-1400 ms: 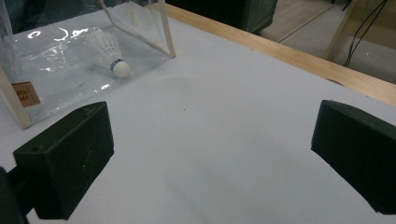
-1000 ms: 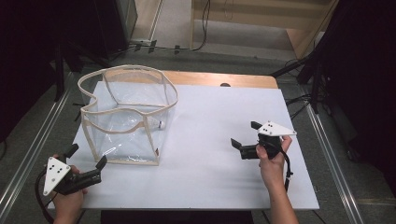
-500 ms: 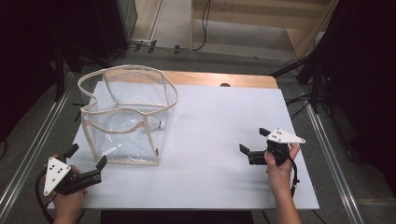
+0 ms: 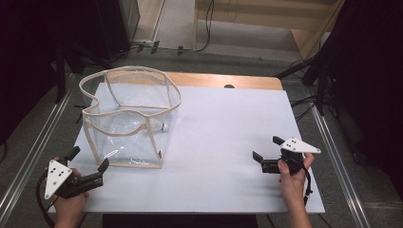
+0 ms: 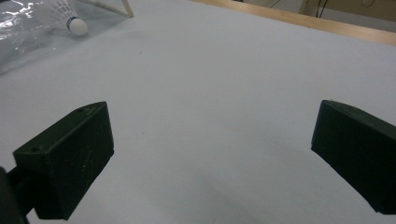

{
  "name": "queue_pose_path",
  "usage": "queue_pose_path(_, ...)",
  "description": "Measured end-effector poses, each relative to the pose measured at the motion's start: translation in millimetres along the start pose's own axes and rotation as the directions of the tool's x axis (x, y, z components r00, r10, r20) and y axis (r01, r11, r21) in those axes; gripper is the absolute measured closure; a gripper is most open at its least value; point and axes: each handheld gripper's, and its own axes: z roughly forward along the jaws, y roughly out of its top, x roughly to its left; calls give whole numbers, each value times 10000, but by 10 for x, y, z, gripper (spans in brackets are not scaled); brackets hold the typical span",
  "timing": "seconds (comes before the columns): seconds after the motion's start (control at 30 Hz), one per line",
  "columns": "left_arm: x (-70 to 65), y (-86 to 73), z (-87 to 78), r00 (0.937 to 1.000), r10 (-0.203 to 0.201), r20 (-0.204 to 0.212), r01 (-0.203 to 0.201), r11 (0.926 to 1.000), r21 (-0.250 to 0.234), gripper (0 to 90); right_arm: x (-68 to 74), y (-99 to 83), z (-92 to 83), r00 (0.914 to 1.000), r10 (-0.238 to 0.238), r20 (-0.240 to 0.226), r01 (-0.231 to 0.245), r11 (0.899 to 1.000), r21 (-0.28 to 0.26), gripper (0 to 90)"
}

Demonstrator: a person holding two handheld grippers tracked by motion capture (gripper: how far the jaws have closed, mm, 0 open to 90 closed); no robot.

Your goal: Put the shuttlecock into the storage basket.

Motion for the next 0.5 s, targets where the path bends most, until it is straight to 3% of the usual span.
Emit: queue_pose_path(0.5,0,0,-1,10000,-14,-11,14,10000,-9,3,-104,-144,-138,9996,168,211,-167,9998,-69,0)
